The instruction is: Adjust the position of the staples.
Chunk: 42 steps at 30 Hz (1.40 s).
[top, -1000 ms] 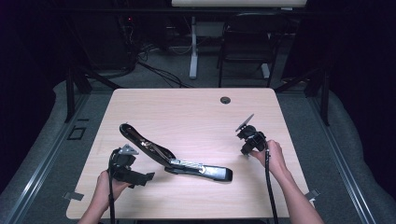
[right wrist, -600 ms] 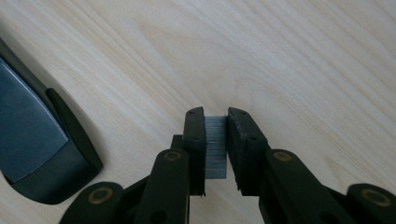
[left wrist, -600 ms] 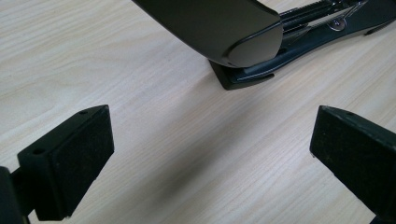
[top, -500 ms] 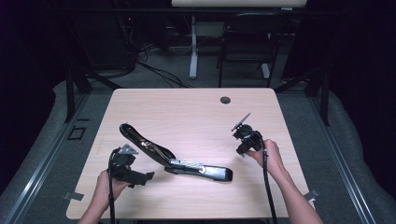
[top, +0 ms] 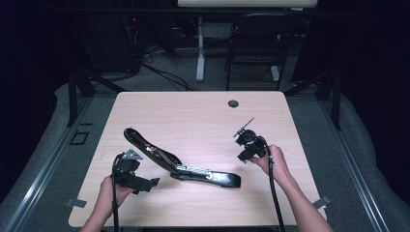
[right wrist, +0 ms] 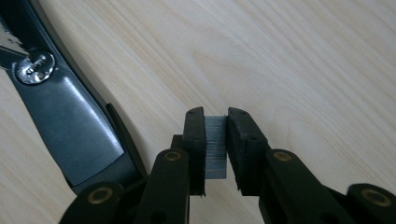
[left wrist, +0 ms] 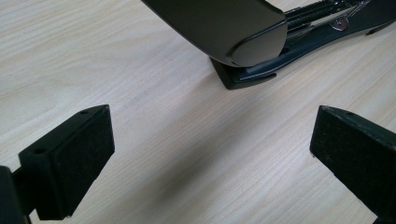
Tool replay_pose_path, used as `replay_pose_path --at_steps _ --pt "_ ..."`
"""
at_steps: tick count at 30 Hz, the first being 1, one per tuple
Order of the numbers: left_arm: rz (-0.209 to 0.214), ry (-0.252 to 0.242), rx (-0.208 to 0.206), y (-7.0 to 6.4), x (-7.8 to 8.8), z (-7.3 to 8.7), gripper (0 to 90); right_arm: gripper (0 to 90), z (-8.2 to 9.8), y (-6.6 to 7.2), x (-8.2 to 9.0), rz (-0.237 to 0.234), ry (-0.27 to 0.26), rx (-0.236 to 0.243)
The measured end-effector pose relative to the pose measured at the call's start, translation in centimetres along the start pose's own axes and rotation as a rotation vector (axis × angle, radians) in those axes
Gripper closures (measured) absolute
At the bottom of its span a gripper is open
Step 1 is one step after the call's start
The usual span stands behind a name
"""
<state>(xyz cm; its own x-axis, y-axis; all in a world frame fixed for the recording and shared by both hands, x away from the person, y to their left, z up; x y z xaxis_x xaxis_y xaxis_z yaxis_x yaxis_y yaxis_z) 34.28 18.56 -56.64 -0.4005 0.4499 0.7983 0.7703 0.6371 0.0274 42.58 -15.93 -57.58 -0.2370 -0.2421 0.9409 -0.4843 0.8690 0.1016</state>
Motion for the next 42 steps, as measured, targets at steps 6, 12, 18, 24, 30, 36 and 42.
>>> replay_pose_path --at_steps 6,12,18,24,30,36,42 --pt "0.002 0.002 -0.001 0.0 -0.1 0.0 0.2 77.8 -0.2 1.0 0.1 -0.013 0.0 0.031" --pt "0.004 -0.001 0.004 0.1 -0.1 0.0 0.2 77.8 -0.7 2.1 0.2 -0.027 0.0 0.059" --pt "0.004 0.002 0.002 0.1 -0.1 0.1 0.1 77.8 -1.0 2.8 0.2 -0.033 0.004 0.077" --pt "0.007 0.005 0.004 0.1 -0.2 0.0 0.2 77.8 -1.1 3.3 0.1 -0.051 -0.007 0.08" --pt "0.013 0.005 0.001 0.0 -0.2 0.0 0.1 77.8 -1.1 3.7 0.3 -0.054 -0.003 0.104" --pt "0.008 0.003 0.0 0.0 -0.2 0.0 0.2 77.8 -1.5 4.6 0.1 -0.067 -0.003 0.132" --pt "0.016 0.005 0.0 0.0 -0.2 0.0 0.2 77.8 -1.8 5.5 0.1 -0.08 -0.005 0.155"
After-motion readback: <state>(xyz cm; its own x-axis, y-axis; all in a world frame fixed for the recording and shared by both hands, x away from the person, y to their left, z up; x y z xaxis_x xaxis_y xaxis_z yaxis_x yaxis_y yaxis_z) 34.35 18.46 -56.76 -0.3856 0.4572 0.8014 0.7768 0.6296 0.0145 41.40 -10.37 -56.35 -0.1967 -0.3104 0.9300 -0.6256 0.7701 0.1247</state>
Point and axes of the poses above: each handheld gripper's, and its own axes: x roughly backward along the jaws, z roughly out of its underside, y roughly to its left, the point moved 7 cm from there along -x, roughly forward along the jaws, and after that the axes turned 15 degrees about -x, right-handed, at the moved point
